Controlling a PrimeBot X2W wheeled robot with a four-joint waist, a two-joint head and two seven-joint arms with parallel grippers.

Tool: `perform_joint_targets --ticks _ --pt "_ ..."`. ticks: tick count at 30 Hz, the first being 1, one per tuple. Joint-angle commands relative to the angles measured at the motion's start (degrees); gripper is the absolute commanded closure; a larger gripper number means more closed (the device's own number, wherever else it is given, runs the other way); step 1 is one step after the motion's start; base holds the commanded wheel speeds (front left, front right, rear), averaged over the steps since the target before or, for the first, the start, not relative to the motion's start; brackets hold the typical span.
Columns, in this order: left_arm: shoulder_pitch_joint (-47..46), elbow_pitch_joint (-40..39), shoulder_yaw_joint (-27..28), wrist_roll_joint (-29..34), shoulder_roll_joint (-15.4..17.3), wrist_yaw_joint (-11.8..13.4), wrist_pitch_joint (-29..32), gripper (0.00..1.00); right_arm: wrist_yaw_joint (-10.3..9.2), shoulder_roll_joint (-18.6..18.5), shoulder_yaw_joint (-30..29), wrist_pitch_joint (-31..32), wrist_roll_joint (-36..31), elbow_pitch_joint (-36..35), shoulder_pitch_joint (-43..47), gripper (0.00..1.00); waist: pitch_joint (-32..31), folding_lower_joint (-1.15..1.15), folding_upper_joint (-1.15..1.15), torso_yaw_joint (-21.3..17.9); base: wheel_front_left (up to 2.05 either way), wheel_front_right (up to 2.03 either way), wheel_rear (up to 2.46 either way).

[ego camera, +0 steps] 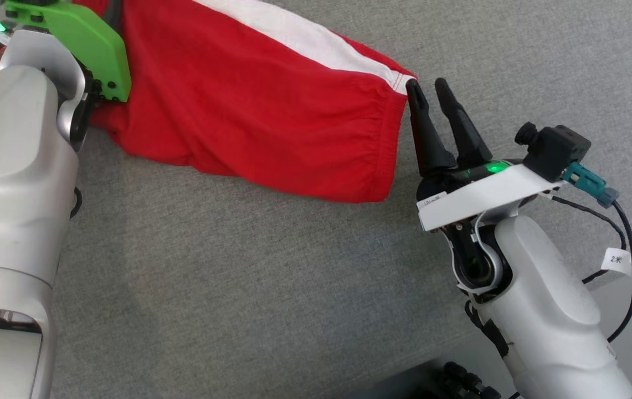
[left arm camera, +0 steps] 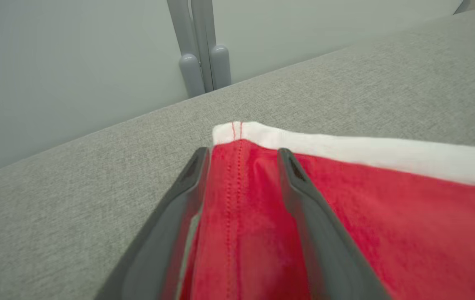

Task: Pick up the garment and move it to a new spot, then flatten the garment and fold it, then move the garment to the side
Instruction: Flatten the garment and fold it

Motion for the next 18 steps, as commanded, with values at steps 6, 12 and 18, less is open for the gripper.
perform_joint_targets --ticks 6,12,18 --pt "2.4 1.6 1.5 -1.1 -0.1 1.7 -10.9 0.00 -0.06 0.0 -3.7 -0.2 -12.0 -6.1 5.0 0.00 -1.9 0.00 0.00 2.2 0.00 0.00 0.00" --pt "8.9 -9.5 6.0 -1.6 0.3 6.0 -13.5 0.00 -0.06 -0.9 -9.4 -0.2 -22.5 -12.8 10.0 0.00 -4.4 0.00 0.00 5.6 0.00 0.00 0.00" --pt "24.4 -29.9 12.3 0.8 -0.1 10.4 -13.3 0.00 -0.06 -2.5 -12.6 -0.2 -26.5 -15.5 13.0 0.00 -8.1 0.00 0.00 9.3 0.00 0.00 0.00"
